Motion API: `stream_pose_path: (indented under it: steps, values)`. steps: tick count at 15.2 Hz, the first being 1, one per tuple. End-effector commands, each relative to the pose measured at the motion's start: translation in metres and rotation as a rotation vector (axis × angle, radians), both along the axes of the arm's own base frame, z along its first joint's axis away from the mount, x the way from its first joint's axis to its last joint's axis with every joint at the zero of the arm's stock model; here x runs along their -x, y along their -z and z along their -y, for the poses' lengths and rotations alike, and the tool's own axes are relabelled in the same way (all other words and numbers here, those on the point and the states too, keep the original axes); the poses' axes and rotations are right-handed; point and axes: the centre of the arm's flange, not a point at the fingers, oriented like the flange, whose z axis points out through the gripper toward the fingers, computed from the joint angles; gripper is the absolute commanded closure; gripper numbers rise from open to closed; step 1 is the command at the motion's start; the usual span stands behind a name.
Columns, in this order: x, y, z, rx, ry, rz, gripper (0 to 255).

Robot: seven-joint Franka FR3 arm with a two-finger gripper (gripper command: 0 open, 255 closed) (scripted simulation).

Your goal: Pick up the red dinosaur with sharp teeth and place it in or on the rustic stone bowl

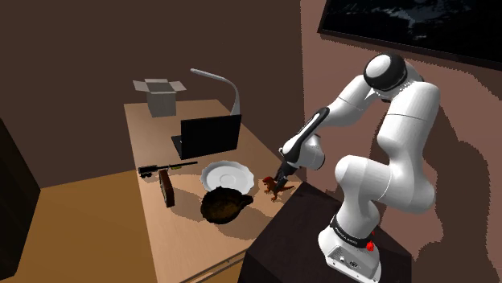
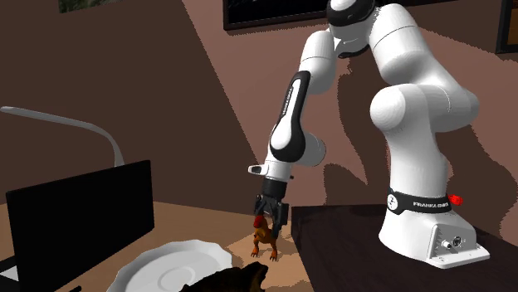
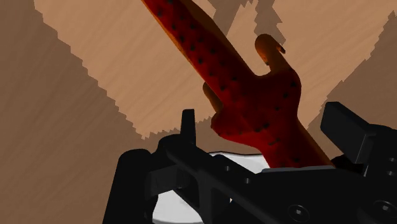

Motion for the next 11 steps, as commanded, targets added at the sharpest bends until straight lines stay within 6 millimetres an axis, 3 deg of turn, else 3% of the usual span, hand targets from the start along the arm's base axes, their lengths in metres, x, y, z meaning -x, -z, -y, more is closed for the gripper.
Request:
stream_pose_path:
  steps: [1,8,9,11]
  values:
    - [-0.0021,0.0084,-0.0023,0.001,0.000,-0.001,0]
    - [-0.0021,0.0084,-0.0023,0.001,0.000,-0.001,0]
    - [-0.0021,0.0084,-0.0023,0.001,0.000,-0.001,255]
    - [-0.0021,0.0084,-0.0025,0.001,0.000,-0.001,255]
